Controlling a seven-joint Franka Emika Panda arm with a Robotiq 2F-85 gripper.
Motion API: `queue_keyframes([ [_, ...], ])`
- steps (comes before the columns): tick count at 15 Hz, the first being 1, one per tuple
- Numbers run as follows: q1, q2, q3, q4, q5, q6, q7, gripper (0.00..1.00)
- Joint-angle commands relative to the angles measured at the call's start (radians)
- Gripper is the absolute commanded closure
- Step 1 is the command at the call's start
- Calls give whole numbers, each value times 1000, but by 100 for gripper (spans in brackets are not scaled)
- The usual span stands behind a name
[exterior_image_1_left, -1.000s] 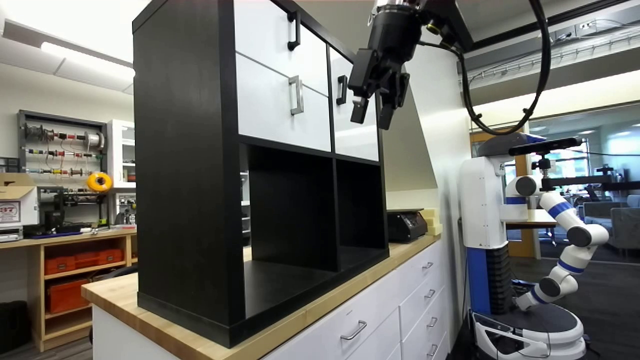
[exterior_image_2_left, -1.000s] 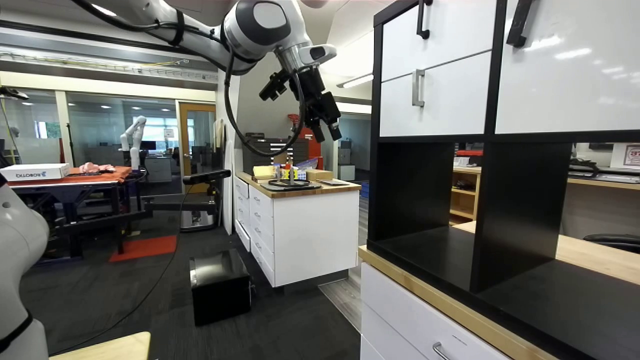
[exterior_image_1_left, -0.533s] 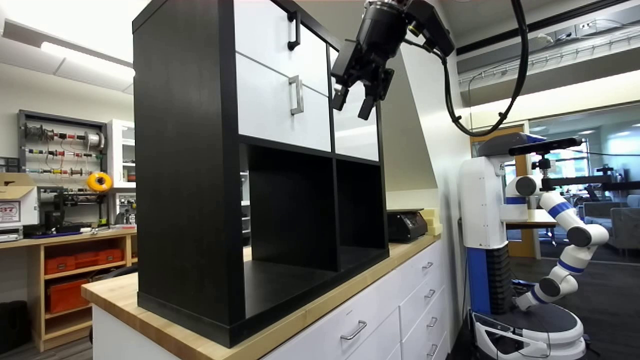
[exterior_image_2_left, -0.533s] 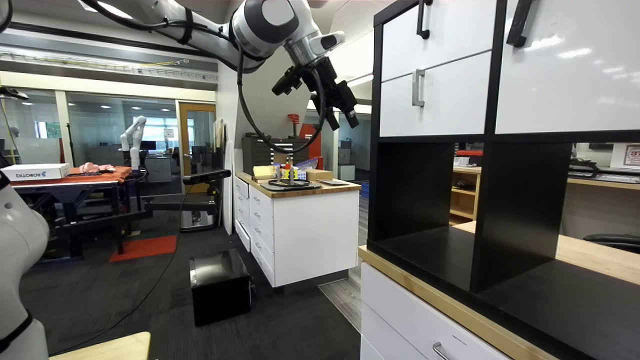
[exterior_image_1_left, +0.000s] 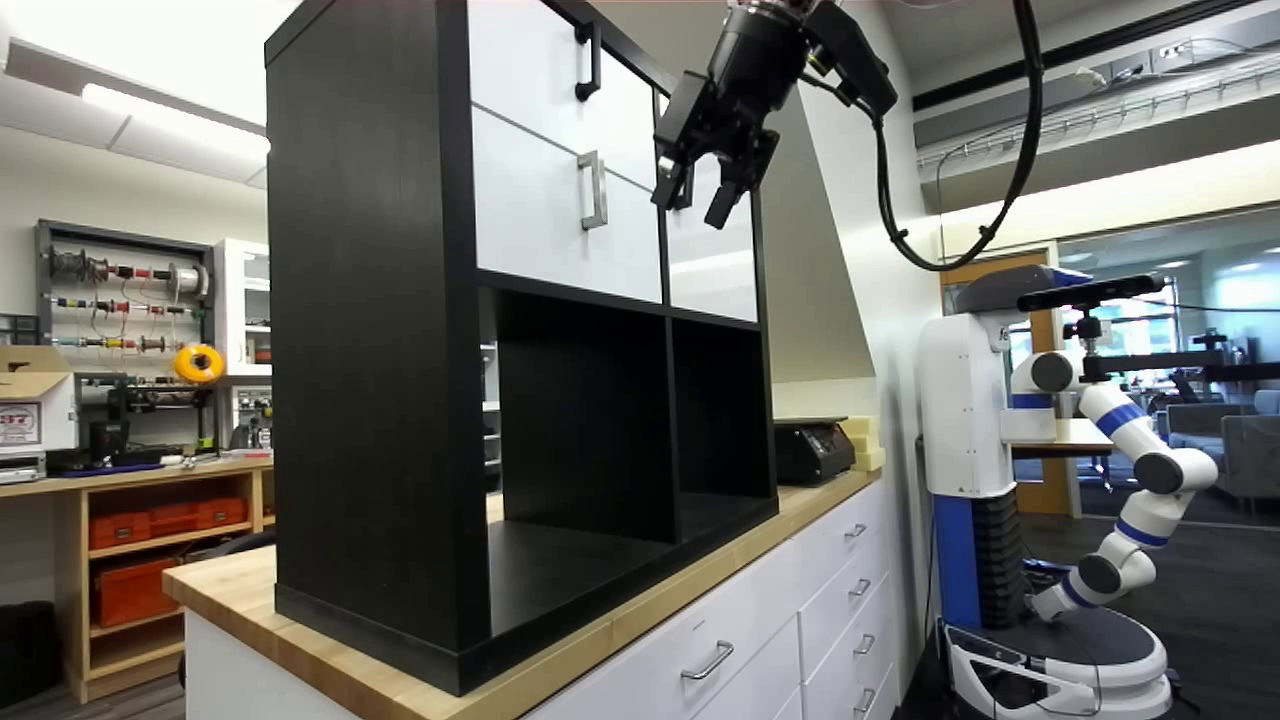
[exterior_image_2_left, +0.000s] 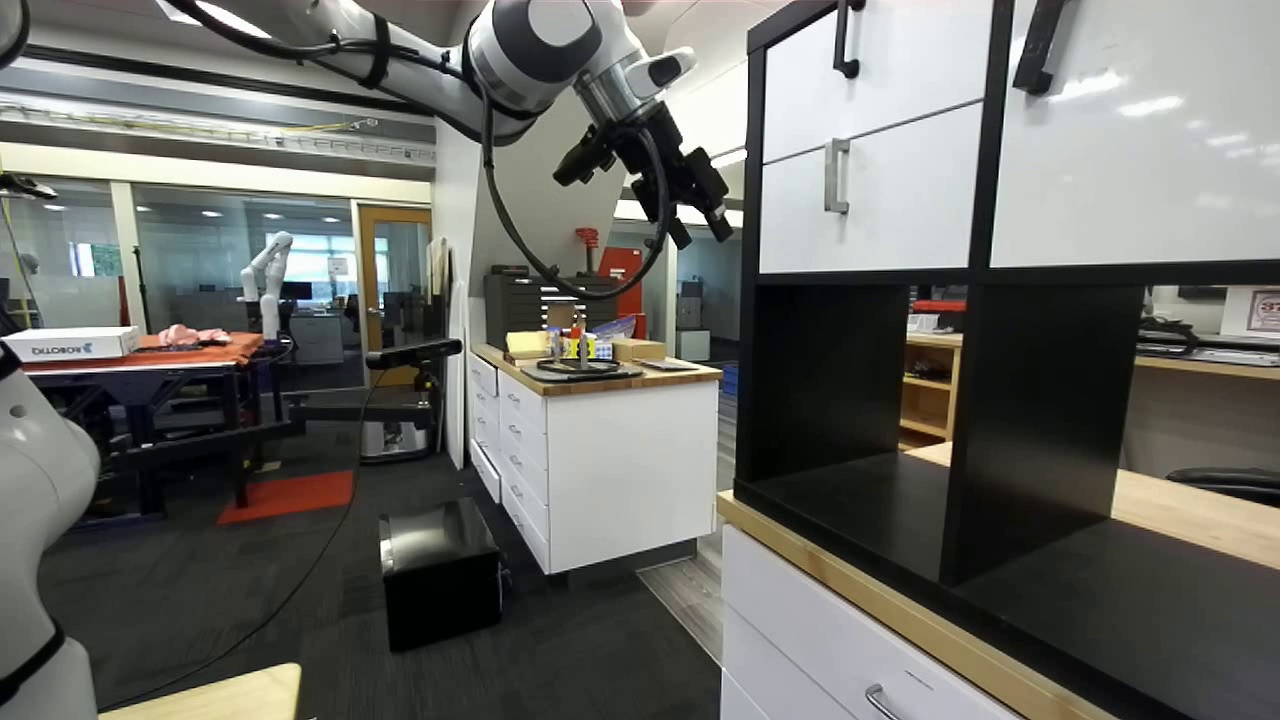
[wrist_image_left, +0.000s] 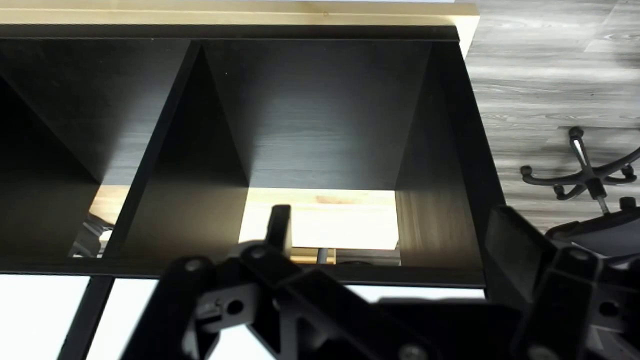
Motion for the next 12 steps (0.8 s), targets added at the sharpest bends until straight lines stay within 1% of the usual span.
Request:
queue_keyframes([
  [1, -3, 1, 3, 4, 1, -3, -1, 0],
  [5, -3, 1, 3, 4, 1, -2, -1, 0],
  [12, -12, 50, 7, 62, -30, 18, 14, 0],
])
